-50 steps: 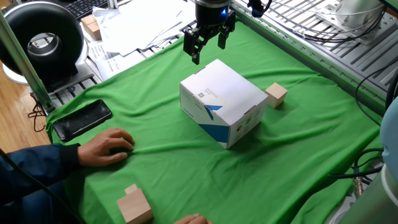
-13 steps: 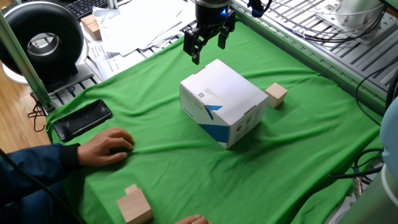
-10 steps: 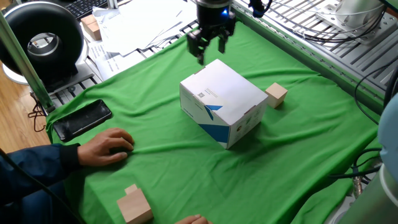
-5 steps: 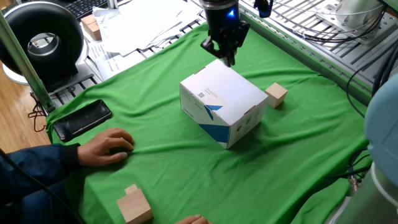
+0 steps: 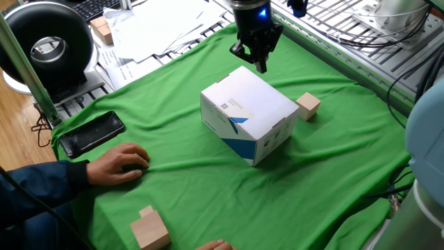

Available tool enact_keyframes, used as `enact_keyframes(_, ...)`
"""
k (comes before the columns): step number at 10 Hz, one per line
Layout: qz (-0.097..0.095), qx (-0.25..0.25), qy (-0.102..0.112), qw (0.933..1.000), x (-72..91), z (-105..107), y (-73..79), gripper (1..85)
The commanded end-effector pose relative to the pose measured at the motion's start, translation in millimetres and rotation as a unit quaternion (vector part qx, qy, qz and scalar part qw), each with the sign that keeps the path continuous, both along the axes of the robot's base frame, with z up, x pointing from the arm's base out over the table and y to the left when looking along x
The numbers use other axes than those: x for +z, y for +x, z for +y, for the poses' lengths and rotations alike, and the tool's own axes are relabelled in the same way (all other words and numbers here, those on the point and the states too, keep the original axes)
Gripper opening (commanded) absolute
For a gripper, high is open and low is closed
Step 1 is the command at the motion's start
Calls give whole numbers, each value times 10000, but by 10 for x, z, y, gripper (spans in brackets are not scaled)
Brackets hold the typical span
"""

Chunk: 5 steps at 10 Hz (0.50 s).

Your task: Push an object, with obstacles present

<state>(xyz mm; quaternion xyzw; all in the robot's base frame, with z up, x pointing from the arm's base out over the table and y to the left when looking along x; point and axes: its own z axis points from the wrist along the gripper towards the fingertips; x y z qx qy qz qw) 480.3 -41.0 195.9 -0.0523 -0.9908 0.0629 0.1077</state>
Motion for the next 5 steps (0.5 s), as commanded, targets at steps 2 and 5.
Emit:
enact_keyframes(2,-129,744,260,9968,-83,-374,-111,10)
enact_keyframes(5,-234,1287,158,9913,-94,-687,-82,10)
